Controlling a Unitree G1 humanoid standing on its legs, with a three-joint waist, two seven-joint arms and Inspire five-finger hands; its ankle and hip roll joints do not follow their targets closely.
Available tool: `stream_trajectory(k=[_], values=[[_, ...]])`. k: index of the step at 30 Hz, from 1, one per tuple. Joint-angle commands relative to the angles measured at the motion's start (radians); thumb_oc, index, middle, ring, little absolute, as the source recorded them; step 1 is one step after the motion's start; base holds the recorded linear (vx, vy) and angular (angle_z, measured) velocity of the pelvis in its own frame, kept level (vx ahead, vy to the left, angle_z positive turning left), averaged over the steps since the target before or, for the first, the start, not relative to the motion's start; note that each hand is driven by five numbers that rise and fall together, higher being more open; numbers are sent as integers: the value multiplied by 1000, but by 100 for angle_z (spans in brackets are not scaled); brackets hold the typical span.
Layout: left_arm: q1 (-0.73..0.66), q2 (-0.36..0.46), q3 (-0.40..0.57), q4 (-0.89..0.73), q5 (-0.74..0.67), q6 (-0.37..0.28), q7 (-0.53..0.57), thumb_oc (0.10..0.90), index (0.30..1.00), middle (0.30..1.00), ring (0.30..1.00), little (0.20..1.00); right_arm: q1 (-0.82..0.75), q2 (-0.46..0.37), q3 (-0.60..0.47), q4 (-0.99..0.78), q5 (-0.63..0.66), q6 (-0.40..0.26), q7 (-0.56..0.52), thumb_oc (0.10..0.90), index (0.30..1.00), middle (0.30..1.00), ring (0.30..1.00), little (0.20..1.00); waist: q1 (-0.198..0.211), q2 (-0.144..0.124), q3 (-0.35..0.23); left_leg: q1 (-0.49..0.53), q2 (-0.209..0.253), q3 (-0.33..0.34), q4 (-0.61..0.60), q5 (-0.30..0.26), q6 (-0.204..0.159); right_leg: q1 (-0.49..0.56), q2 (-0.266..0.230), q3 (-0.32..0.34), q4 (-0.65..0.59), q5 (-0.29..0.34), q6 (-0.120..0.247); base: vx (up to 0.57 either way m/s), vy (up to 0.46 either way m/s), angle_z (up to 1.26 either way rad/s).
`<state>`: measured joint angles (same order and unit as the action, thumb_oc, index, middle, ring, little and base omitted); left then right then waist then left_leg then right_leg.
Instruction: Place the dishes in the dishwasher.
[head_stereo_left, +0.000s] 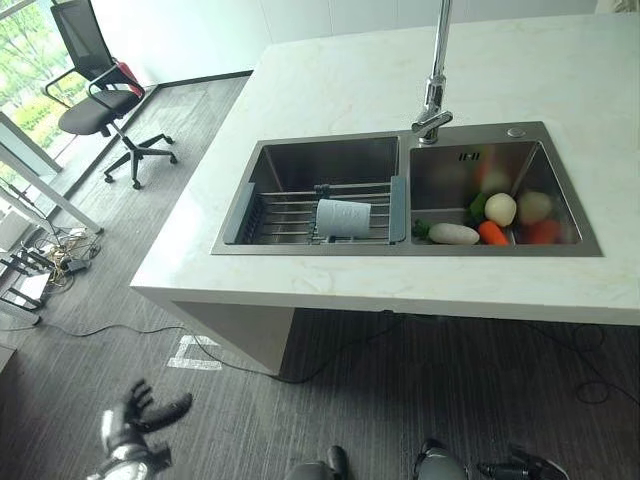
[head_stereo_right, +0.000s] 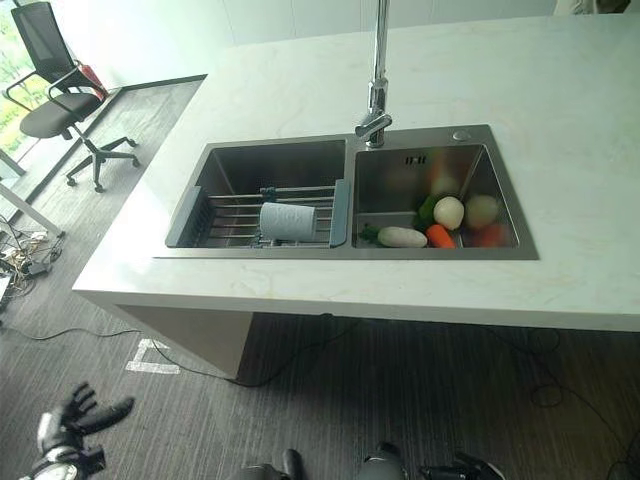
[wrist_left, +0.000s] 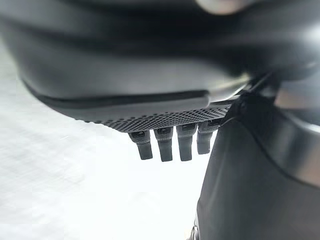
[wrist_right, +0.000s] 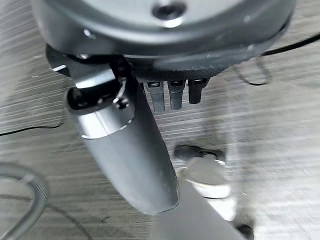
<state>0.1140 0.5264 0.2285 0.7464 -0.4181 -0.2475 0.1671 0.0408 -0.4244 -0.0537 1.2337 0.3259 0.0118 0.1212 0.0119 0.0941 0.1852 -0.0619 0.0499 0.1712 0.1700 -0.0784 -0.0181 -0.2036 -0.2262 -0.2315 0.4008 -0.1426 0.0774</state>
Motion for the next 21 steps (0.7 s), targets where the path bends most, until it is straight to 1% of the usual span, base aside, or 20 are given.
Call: stream_trajectory(k=[1,2,3,4,5,6,7,8,9,12,13,14,15,16,17,18,19,21], values=[[-110,208,124,-157,50,-186,83,800,900,900,900,900,-5,44,-10,32,70,-16,-1,800,900,900,900,900,20,-46,-18,-38,2,-46,130,-186,-2,74,4,29,-101,-58,78,19,-42,2],[-129,248,145,-212,35,-198,67,800,900,900,900,900,0,52,-12,40,85,-14,-3,800,900,900,900,900,21,-46,-20,-35,3,-46,130,-189,-1,78,5,28,-101,-60,80,20,-46,1],[-153,282,160,-270,-5,-216,28,800,900,900,900,900,7,57,-15,44,102,-9,-2,800,900,900,900,900,20,-46,-24,-33,3,-44,130,-192,0,80,6,29,-101,-61,81,35,-45,0],[-190,310,176,-334,-40,-200,-17,800,900,900,900,900,13,61,-21,51,124,-2,4,800,900,900,900,900,18,-46,-27,-31,4,-41,130,-196,1,82,7,29,-101,-63,83,32,-37,0],[-211,322,183,-369,-40,-195,-21,800,900,900,900,900,17,65,-24,55,153,4,4,800,900,900,900,900,17,-48,-31,-32,5,-38,130,-197,1,80,7,30,-101,-63,84,58,-30,0],[-258,361,194,-418,-11,-178,-3,800,900,900,900,900,25,67,-39,70,174,7,12,800,900,900,900,900,10,-45,-35,-22,6,-32,130,-208,2,88,9,32,-101,-69,89,53,-25,-5],[-301,410,202,-445,36,-188,27,800,900,900,900,900,28,68,-52,85,169,5,18,800,900,900,900,900,1,-46,-45,-26,6,-23,130,-206,3,82,10,40,-101,-65,91,74,-14,-12],[-321,435,206,-457,42,-193,40,800,900,900,900,900,29,68,-55,89,165,7,19,800,900,900,900,900,-2,-45,-46,-17,7,-20,130,-214,2,88,13,44,-101,-71,93,26,-2,-19],[-340,460,213,-464,35,-214,49,800,900,900,900,900,28,68,-57,91,161,12,17,800,900,900,900,900,-6,-45,-51,-22,6,-17,130,-209,3,82,15,51,-101,-67,92,25,12,-19],[-406,556,222,-470,-7,-241,16,800,900,900,900,900,29,59,-66,104,153,24,18,800,900,900,900,900,-17,-37,-62,-21,4,-10,130,-210,3,80,23,70,-101,-69,93,16,19,-13],[-466,610,192,-470,-46,-232,-55,800,900,900,900,900,25,50,-66,111,157,28,21,800,900,900,900,900,-27,-33,-67,-20,4,-5,130,-212,2,79,26,80,-101,-70,95,24,11,-11],[-509,633,162,-471,-77,-220,-108,800,900,900,900,900,21,46,-67,118,160,29,25,800,900,900,900,900,-31,-31,-69,-18,3,-2,130,-212,2,79,28,83,-101,-69,95,28,3,-9],[-564,654,114,-489,-142,-187,-200,800,900,900,900,900,16,38,-65,126,162,29,35,800,900,900,900,900,-39,-28,-72,-17,2,1,130,-213,2,79,30,89,-101,-68,97,0,0,0],[-615,661,66,-507,-186,-149,-265,800,900,900,900,900,12,35,-64,132,159,27,41,800,900,900,900,900,-44,-25,-74,-16,1,3,130,-215,2,78,31,93,-101,-67,98,30,-21,1],[-729,649,-70,-554,-232,-33,-402,800,900,900,900,900,0,32,-66,145,152,23,55,800,900,900,900,900,-53,-21,-76,-9,-1,10,130,-220,4,78,33,103,-101,-65,102,0,0,0],[-742,646,-90,-559,-230,-18,-421,800,900,900,900,900,-2,33,-66,147,151,22,58,800,900,900,900,900,-55,-21,-77,-10,-1,12,130,-220,5,75,33,106,-101,-63,102,22,-41,-2],[-785,630,-164,-578,-195,19,-452,800,900,900,900,900,-9,33,-62,153,152,18,62,800,900,900,900,900,-63,-20,-79,-9,-1,19,130,-223,7,70,34,116,-101,-59,105,14,-43,-9],[-831,606,-263,-592,-128,55,-482,800,900,900,900,900,-17,35,-52,157,163,14,66,800,900,900,900,900,-80,-18,-80,-4,-1,31,130,-227,11,64,37,131,-101,-52,110,25,-52,-19]])
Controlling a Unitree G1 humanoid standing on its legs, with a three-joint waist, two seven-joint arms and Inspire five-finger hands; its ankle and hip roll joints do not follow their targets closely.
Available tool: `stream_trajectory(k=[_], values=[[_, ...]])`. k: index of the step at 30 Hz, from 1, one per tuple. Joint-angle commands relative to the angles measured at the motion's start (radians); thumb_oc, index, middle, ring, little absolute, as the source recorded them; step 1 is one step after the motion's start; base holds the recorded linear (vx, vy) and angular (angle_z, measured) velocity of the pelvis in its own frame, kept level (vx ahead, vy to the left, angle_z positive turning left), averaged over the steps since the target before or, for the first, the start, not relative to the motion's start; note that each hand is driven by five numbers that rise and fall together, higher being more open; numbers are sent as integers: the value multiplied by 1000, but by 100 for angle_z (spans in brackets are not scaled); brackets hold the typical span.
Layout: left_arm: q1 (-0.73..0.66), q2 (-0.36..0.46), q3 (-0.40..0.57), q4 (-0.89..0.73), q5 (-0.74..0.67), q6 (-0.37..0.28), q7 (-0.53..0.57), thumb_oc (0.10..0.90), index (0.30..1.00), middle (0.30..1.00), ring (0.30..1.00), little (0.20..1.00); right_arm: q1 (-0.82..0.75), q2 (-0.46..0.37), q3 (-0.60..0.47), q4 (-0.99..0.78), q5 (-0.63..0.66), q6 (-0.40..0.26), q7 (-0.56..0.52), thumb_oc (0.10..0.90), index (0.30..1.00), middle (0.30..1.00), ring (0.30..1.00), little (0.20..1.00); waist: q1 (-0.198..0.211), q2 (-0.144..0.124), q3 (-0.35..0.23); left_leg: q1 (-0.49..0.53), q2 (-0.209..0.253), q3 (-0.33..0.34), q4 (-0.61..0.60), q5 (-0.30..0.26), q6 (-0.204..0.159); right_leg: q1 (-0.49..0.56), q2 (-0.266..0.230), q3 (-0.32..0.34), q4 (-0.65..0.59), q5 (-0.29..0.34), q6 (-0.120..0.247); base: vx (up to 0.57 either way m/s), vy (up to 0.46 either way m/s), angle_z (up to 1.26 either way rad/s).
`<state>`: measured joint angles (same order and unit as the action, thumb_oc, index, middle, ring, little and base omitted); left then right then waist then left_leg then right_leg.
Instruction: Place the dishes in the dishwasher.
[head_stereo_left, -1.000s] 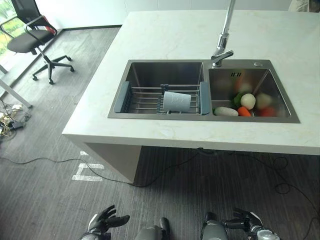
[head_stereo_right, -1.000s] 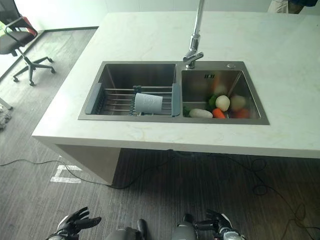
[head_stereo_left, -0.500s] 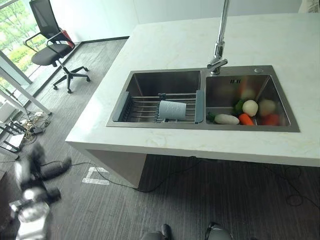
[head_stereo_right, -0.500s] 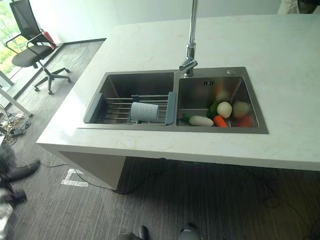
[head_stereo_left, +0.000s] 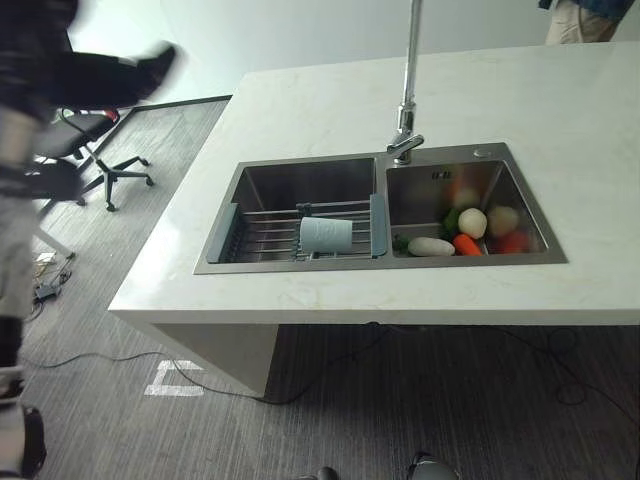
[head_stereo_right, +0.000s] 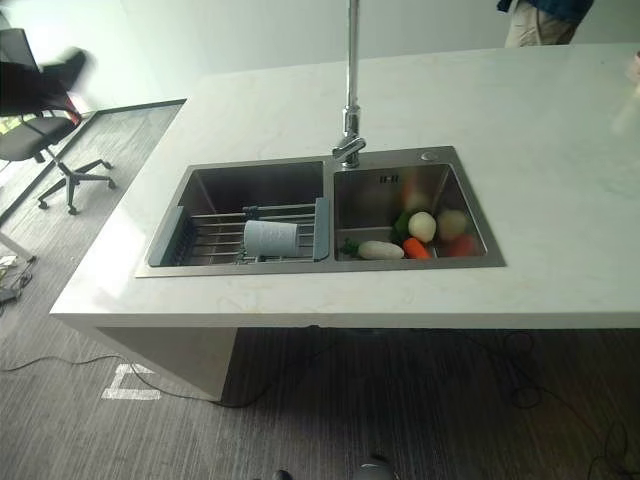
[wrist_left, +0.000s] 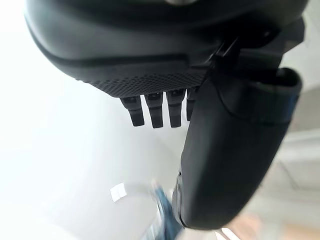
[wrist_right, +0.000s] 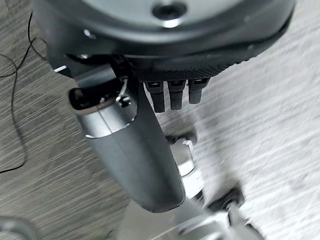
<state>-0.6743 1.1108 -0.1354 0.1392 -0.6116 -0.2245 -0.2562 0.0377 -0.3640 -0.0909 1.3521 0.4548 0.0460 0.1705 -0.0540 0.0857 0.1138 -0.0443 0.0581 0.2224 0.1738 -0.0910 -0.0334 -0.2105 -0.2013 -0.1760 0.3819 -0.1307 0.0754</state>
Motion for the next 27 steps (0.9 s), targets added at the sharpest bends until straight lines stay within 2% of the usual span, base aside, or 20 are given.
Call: stream_trajectory(k=[1,6,12,16,21,27], values=[[-70,7,48,11,100,53,-63,800,900,900,900,900,-17,-24,-10,40,41,-20,17,800,900,900,900,900,-23,-9,-8,-19,-8,-12,126,-217,29,68,13,85,-82,-60,114,26,-46,-32],[-159,-26,-124,43,243,135,-75,800,900,900,900,900,-3,-30,-4,34,48,-12,11,800,900,900,900,900,-80,2,2,-11,-6,34,126,-222,34,42,10,124,-82,-37,129,4,-29,-31],[-207,-20,-215,92,279,188,-80,800,900,900,900,900,45,-48,-36,41,27,-22,26,800,900,900,900,900,-129,21,23,-11,-15,76,126,-225,36,10,-6,155,-82,-14,145,-19,15,-21],[-208,-39,-236,117,304,200,-68,800,900,900,900,900,66,-61,-54,44,21,-28,45,800,900,900,900,900,-146,35,35,-4,-26,87,126,-234,36,5,-25,159,-82,-8,159,-1,53,-13],[-200,-58,-237,152,362,186,-19,800,900,900,900,900,68,-72,-56,26,26,-36,40,800,900,900,900,900,-155,46,41,-13,-38,98,126,-234,37,-14,-40,168,-82,0,169,-21,41,-6],[-198,-40,-221,204,482,169,44,800,900,900,900,900,80,-80,-67,21,11,-42,39,800,900,900,900,900,-160,53,40,-14,-40,107,126,-233,35,-16,-45,173,-82,-1,171,-2,14,-4]])
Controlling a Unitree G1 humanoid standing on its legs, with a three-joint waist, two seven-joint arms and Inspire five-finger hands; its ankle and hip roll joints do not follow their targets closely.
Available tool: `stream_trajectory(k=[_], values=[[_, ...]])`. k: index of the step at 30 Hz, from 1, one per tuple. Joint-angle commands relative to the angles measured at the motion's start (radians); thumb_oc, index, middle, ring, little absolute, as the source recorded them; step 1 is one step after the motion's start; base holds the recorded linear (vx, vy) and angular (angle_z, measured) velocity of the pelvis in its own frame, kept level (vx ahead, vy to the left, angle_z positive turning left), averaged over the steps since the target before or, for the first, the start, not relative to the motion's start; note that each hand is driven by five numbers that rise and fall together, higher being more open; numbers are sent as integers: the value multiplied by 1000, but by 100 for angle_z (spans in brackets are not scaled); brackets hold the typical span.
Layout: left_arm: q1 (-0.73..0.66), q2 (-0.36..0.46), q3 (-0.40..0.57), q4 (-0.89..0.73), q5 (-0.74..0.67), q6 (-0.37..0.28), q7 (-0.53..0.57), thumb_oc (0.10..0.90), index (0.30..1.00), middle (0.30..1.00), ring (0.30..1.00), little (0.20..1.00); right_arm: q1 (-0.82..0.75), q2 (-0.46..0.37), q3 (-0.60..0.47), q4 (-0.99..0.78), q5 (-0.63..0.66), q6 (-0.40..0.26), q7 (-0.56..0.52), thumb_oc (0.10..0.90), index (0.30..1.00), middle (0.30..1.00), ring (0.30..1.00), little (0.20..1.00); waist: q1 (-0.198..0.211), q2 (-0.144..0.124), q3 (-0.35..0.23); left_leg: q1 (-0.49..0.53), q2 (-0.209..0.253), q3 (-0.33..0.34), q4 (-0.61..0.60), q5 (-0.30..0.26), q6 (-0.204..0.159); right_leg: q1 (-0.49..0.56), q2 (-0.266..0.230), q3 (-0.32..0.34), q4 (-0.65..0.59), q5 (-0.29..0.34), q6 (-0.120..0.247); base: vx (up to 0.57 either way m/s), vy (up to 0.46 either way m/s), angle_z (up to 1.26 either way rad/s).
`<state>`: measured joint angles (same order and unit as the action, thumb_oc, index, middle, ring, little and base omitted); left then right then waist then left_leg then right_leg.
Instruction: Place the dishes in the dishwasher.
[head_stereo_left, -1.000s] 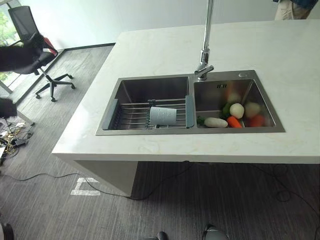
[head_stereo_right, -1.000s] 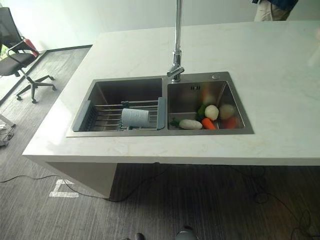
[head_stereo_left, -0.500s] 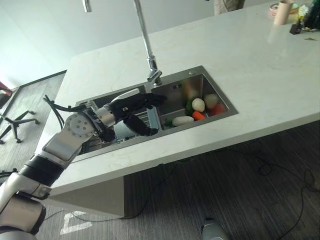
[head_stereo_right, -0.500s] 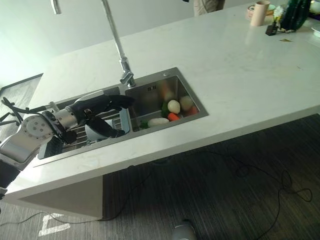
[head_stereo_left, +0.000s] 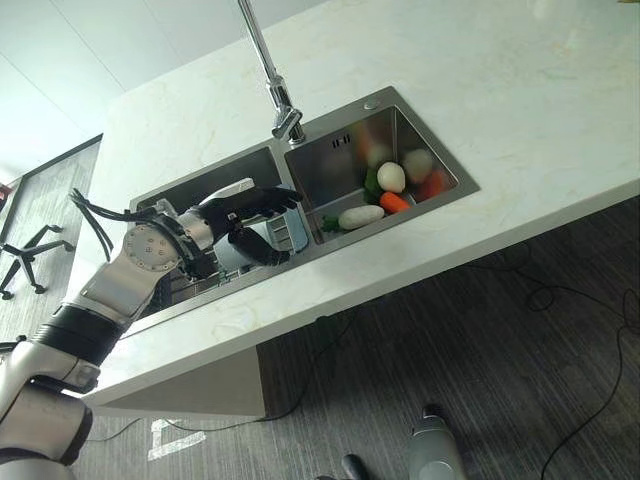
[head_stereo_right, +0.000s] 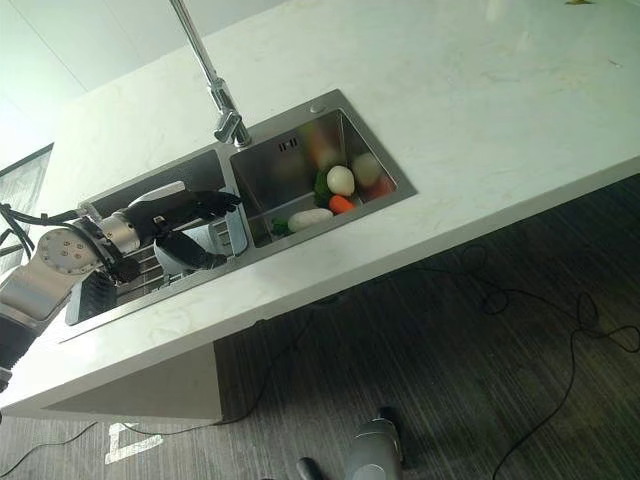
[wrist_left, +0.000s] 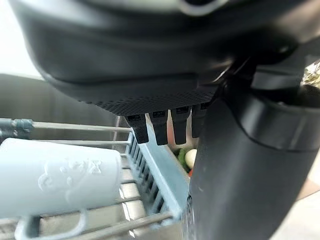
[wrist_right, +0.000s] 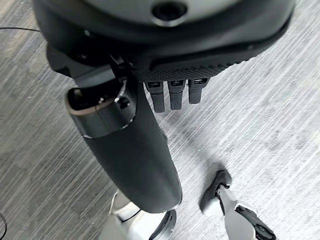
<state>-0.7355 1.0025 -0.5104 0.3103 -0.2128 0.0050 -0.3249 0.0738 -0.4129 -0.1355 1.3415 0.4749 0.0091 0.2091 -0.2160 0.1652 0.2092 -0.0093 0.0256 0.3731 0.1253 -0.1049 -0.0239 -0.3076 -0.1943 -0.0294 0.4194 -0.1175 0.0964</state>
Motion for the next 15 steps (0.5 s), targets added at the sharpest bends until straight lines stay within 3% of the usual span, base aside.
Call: stream_trajectory(k=[1,4,5,8,15], values=[[-138,70,154,37,91,-60,115,800,900,900,900,900,45,-31,-23,32,-10,-6,1,800,900,900,900,900,2,-27,-56,-49,-8,-43,175,-219,26,81,-53,26,-119,-14,150,25,6,-6],[-136,90,159,61,235,-62,189,800,900,900,900,900,50,-33,-25,32,-17,-11,5,800,900,900,900,900,5,-26,-56,-53,-9,-49,175,-217,24,81,-54,26,-119,-16,150,17,1,-4],[-135,103,160,70,365,-84,274,800,900,900,900,900,52,-33,-24,30,-20,-16,8,800,900,900,900,900,6,-26,-55,-56,-7,-52,175,-216,22,82,-53,26,-119,-18,150,0,0,0],[-142,137,164,101,377,-81,353,800,900,900,900,900,53,-36,-15,22,-12,-22,13,800,900,900,900,900,8,-25,-54,-63,-4,-53,175,-211,19,83,-51,25,-119,-24,146,-27,14,1],[-85,132,200,127,391,-86,331,800,900,900,900,900,56,-25,-12,-1,-12,-9,-5,800,900,900,900,900,15,-30,-60,-59,-1,-62,175,-210,18,96,-50,20,-119,-32,144,4,11,0]])
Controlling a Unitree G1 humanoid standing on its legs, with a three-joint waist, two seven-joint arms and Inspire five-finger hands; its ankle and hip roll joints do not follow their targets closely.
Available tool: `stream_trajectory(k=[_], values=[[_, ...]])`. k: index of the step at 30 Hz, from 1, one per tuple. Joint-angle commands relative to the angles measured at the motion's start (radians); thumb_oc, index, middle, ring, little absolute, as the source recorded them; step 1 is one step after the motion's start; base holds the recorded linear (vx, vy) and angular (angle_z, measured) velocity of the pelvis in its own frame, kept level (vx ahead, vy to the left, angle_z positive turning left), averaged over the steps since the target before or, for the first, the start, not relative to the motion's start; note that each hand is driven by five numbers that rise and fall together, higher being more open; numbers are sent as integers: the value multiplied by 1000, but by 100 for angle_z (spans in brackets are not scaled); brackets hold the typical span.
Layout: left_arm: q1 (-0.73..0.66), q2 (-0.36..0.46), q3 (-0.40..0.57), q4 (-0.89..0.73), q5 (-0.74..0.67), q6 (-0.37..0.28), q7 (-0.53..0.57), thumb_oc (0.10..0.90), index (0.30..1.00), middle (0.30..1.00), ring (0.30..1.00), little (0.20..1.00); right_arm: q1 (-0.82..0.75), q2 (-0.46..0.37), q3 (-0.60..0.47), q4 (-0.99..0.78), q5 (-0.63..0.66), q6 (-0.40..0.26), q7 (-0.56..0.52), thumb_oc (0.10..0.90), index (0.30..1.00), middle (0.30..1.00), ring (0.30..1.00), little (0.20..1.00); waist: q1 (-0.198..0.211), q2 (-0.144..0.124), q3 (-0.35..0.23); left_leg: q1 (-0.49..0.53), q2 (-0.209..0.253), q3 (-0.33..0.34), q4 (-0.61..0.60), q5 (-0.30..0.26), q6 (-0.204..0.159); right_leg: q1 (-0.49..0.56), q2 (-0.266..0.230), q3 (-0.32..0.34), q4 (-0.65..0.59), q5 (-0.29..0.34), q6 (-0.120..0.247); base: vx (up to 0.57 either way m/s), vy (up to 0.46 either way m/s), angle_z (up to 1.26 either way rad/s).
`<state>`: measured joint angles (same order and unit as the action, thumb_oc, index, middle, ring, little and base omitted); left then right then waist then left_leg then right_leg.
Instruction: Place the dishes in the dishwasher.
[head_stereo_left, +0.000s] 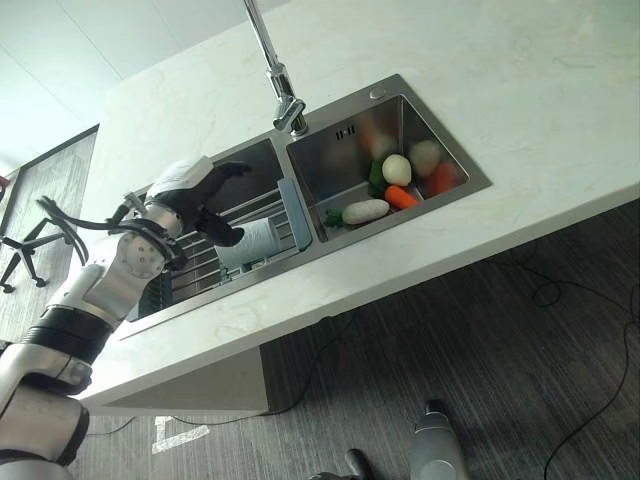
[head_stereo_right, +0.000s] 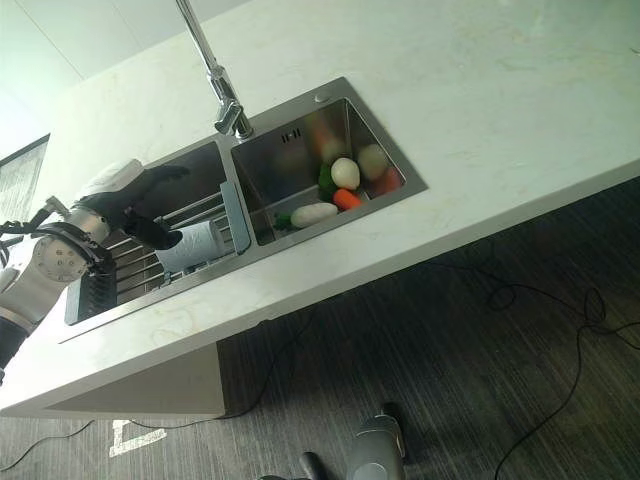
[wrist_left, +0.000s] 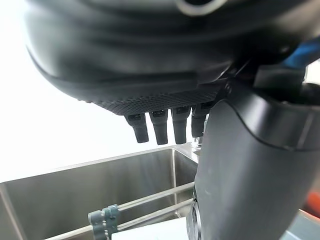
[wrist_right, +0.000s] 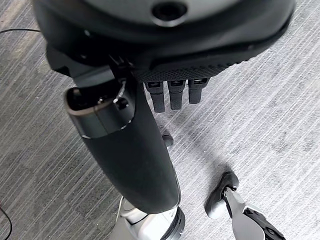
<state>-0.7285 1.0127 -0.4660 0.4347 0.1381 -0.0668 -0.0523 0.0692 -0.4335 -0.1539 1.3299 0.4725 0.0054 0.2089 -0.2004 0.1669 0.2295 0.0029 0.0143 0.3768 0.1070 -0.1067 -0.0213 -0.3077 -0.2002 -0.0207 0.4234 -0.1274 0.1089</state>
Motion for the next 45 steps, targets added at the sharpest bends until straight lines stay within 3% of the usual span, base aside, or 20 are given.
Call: stream_trajectory(k=[1,4,6,14,24,32,45], values=[[-88,118,155,4,50,-5,51,800,900,900,900,900,61,-3,5,10,-14,-4,-8,800,900,900,900,900,0,-31,-81,-69,10,-66,193,-208,16,99,-44,9,-123,-23,131,11,33,0],[-96,121,137,16,93,43,25,800,900,900,900,900,62,-4,2,4,-22,6,-17,800,900,900,900,900,1,-32,-83,-68,9,-67,193,-209,17,104,-44,7,-123,-26,131,0,0,0],[-92,121,129,29,74,40,10,800,900,900,900,900,62,-5,0,5,-29,11,-22,800,900,900,900,900,2,-34,-83,-68,8,-69,193,-209,18,104,-45,6,-123,-25,132,0,0,0],[-97,96,100,19,21,108,-168,800,900,900,900,900,55,-1,3,3,-35,29,-33,800,900,900,900,900,11,-42,-82,-80,7,-73,193,-200,20,98,-46,3,-123,-19,132,-9,3,2],[-130,136,58,63,-79,131,-287,800,900,900,900,900,56,-10,10,-26,-19,43,-35,800,900,900,900,900,17,-46,-75,-82,10,-80,193,-197,20,103,-42,-1,-123,-23,132,0,-3,1],[-140,156,51,89,-60,123,-260,800,900,900,900,900,56,-6,18,-32,-7,51,-43,800,900,900,900,900,21,-52,-76,-88,12,-82,193,-194,20,99,-42,-3,-123,-21,132,0,0,0],[-100,122,128,113,-54,126,-85,800,900,900,900,900,69,9,25,-45,-10,47,-42,800,900,900,900,900,16,-59,-64,-97,11,-77,193,-188,19,90,-42,3,-123,-19,128,0,0,0]])
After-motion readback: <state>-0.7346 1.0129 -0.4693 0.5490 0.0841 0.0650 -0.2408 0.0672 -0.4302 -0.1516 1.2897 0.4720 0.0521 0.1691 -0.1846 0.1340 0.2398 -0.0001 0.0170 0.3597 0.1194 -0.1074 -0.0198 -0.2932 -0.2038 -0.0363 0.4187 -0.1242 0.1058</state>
